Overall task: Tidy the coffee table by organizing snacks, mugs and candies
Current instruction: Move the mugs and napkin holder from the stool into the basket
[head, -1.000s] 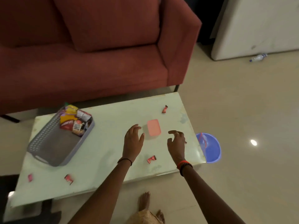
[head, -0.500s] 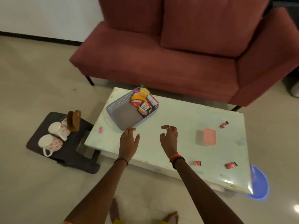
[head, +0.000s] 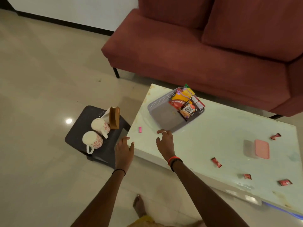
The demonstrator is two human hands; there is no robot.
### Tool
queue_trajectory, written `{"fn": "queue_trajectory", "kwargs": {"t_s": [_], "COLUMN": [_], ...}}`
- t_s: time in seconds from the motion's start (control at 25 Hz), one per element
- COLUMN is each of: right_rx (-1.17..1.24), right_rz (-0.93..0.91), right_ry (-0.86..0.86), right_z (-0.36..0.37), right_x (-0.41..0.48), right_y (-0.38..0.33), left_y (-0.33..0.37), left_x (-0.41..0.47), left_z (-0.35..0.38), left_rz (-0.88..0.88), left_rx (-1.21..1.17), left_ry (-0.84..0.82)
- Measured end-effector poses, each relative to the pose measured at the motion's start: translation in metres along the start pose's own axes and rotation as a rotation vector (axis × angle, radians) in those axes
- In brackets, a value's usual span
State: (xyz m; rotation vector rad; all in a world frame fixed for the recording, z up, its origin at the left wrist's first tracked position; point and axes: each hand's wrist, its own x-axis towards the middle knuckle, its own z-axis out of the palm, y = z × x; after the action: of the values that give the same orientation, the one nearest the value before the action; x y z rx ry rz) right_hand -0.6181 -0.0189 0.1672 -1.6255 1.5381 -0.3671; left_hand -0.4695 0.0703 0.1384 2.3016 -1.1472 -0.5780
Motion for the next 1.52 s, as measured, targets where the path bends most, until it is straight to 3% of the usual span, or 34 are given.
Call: {"fn": "queue_trajectory", "kwargs": {"t_s": [0.24, 0.52, 0.64, 0.76, 0.96, 1.16, 1.28, 1.52], "right_rx": [-0.036, -0.176, -0.247, -0.364, -0.589, -0.671, -0.683, -0.702], "right_rz": [-0.033, -0.140, -0.138, -0.277, -0.495, -0.515, -0.545, -0.571], "right_ry": [-0.094, -0.279, -0.376, -0.418, -0.525, -0.608, -0.574, -0.537], "right_z": [0.085, 0.173, 0.209, 0.240, 0.276, 0.302, 0.311, 0.314], "right_x": [0.015, 0.053, 0.079, 0.105, 0.144, 0.160, 0.163, 0.164], "right_y": [-0.046, -0.088, -0.104, -0.117, -0.130, -0.133, -0.129, -0.129], "left_y": [-0.089, -0.166, -0.194, -0.216, -0.234, -0.233, -0.231, -0.239], "left_x": [0.033, 0.072, 0.092, 0.114, 0.141, 0.142, 0.141, 0.128], "left_z": [-0.051, -0.066, -0.064, -0.059, -0.052, -0.049, -0.051, -0.060], "left_rz": [-0.194, -0.355, -0.347, -0.305, -0.295, -0.277, -0.323, -0.386], "left_rx": [-0.059, 0.046, 0.170, 0.205, 0.222, 0.012, -0.060, -0.038], "left_ry": [0.116, 0.105, 0.057, 0.005, -0.095, -0.099, -0.073, -0.029]}}
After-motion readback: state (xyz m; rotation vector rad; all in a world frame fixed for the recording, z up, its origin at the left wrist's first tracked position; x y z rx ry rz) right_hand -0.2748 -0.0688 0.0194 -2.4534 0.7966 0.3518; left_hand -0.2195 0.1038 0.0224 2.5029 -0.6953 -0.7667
